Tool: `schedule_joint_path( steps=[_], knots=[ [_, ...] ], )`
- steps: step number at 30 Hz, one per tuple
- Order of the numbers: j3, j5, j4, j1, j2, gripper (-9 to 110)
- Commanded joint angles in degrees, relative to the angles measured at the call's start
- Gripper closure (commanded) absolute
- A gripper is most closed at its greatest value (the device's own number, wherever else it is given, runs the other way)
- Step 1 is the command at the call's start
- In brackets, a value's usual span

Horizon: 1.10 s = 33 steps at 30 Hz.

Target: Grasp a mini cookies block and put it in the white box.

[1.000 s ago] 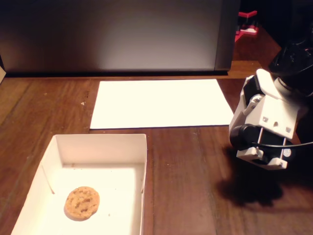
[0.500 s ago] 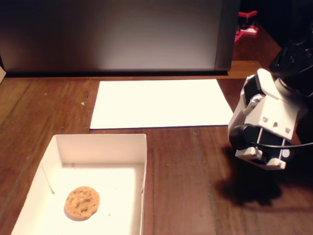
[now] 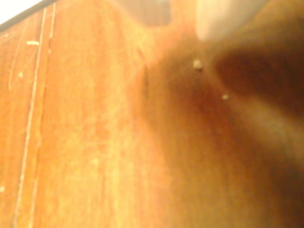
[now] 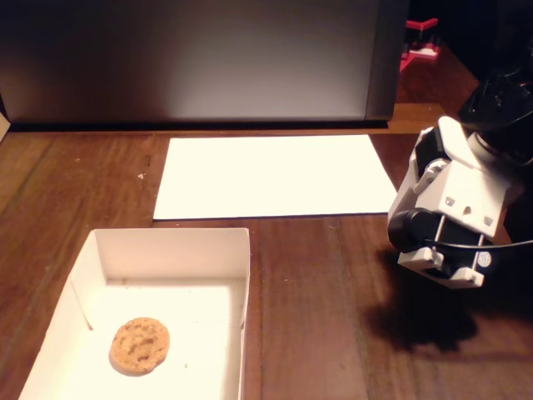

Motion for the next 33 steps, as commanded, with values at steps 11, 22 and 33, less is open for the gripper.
schedule_joint_path(
  steps=[11, 22, 33],
  knots=[
    [-0.6, 0.3, 0.6, -0.5, 4.1, 101],
    [-0.6, 1.3, 0.6, -0.5, 4.1, 101],
    [-0.6, 1.6, 0.5, -0.5, 4.1, 101]
  ],
)
